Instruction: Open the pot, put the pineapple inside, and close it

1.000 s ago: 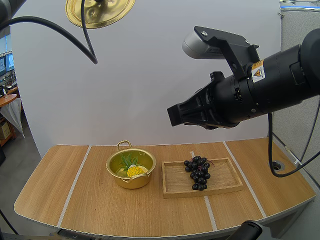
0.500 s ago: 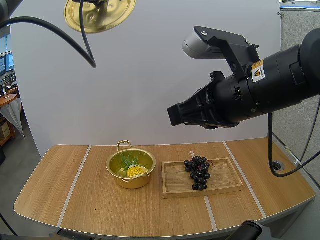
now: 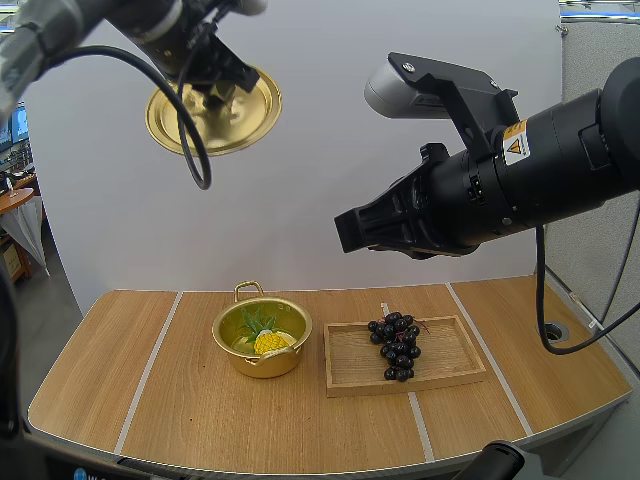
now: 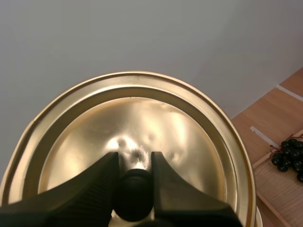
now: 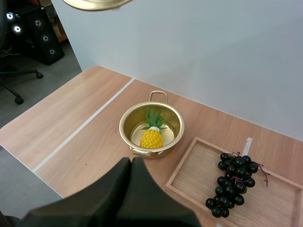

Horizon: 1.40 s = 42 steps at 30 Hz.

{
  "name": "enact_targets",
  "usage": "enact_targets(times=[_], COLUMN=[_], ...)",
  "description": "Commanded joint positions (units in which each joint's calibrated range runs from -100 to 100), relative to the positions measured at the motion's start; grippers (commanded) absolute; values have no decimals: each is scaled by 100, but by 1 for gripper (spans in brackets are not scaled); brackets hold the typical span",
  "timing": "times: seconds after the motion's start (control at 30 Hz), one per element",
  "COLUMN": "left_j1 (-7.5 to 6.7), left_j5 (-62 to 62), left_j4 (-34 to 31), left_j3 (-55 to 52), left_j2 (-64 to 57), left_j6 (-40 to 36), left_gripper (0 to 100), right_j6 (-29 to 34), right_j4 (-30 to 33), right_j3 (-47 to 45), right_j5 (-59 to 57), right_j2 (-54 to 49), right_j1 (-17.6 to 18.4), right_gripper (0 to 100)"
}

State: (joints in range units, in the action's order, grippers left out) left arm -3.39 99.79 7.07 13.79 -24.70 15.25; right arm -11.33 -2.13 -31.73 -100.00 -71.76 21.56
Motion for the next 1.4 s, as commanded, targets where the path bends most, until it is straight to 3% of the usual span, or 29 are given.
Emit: enact_targets(times=[0.0,0.3,0.57,1.37], left_j1=[2,2,2,2], left_j5=[21,21,21,-1159], left_j4=[-5,536,590,938], left_j3=[-145,-1415,-2562,-2914], left_j2=[588,1010,1187,2849], left_j6=[232,950,1524,1913], left_gripper=[0,0,0,0], right_j6=[4,4,4,4], right_j4=[35,35,35,35], right_j3=[-14,-14,-14,-14], right_j5=[0,0,0,0], right_j2=[-68,-68,-68,-68], right_j1=[-1,-1,-1,-1], right_gripper=[0,0,0,0])
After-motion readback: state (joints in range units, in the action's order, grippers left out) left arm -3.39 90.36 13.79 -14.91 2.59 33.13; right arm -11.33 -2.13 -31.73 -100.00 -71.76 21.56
